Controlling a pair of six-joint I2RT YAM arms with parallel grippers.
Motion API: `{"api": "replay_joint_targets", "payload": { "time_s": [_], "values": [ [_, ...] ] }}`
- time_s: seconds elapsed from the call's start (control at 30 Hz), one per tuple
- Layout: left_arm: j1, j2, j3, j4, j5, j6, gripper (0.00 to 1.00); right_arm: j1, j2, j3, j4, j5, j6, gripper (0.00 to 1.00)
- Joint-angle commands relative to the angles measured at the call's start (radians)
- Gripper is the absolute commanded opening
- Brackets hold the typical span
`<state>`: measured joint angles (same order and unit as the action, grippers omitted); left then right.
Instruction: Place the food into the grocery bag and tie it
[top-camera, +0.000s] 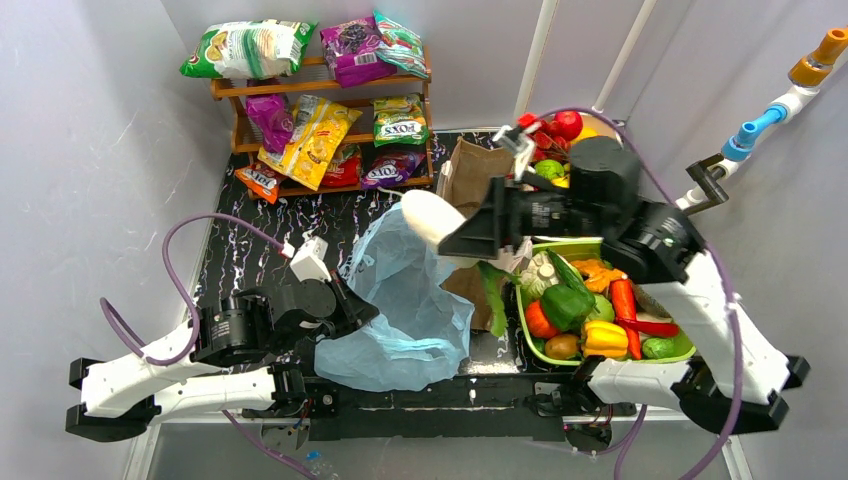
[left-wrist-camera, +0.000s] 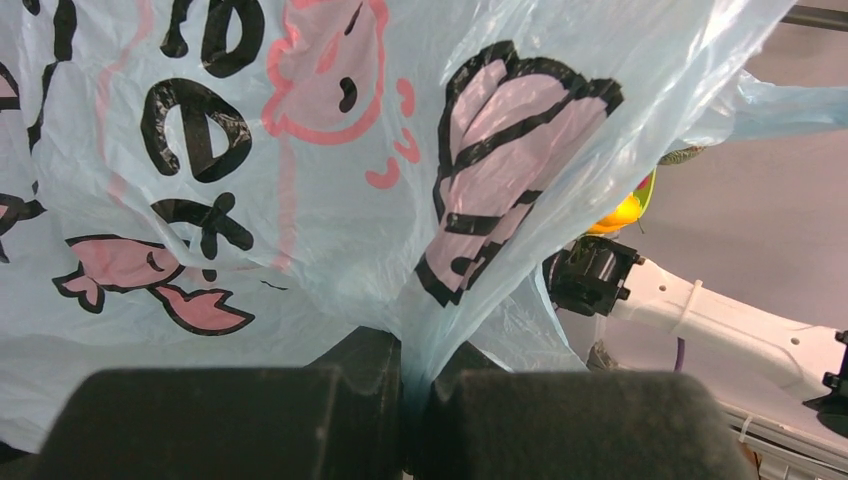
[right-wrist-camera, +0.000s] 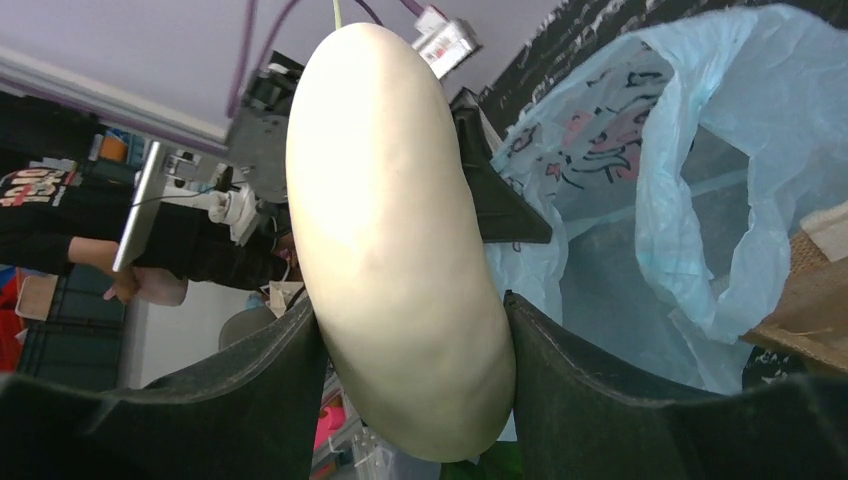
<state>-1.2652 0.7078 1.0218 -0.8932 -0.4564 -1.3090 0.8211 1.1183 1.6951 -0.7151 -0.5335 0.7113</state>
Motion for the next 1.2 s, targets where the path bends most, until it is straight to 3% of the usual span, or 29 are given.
{"api": "replay_joint_targets", "payload": {
  "time_s": [0.0,0.2,0.5,0.67,0.93,1.17],
  "values": [
    [0.004,-0.012,-0.012,0.006,-0.040,-0.009,0.00,0.104,0.094,0.037,-0.077,0.182,0.021,0.24],
    [0.004,-0.036,-0.024,0.002,-0.054,-0.017,0.00,0.170,0.206,0.094,-0.284,0.280,0.024,0.30],
    [0.005,-0.061,-0.020,-0.007,-0.089,-0.018,0.00,0.200,0.285,0.084,-0.394,0.304,0.058,0.31],
    [0.004,-0.076,-0.020,-0.012,-0.097,-0.018,0.00,0.210,0.354,0.129,-0.419,0.311,0.067,0.31],
    [0.004,-0.092,-0.061,-0.012,-0.082,-0.048,0.00,0.224,0.501,0.342,-0.442,0.376,0.136,0.31],
    [0.005,-0.115,-0.075,-0.016,-0.086,-0.059,0.00,0.257,0.563,0.384,-0.404,0.399,0.173,0.42]
  ]
}}
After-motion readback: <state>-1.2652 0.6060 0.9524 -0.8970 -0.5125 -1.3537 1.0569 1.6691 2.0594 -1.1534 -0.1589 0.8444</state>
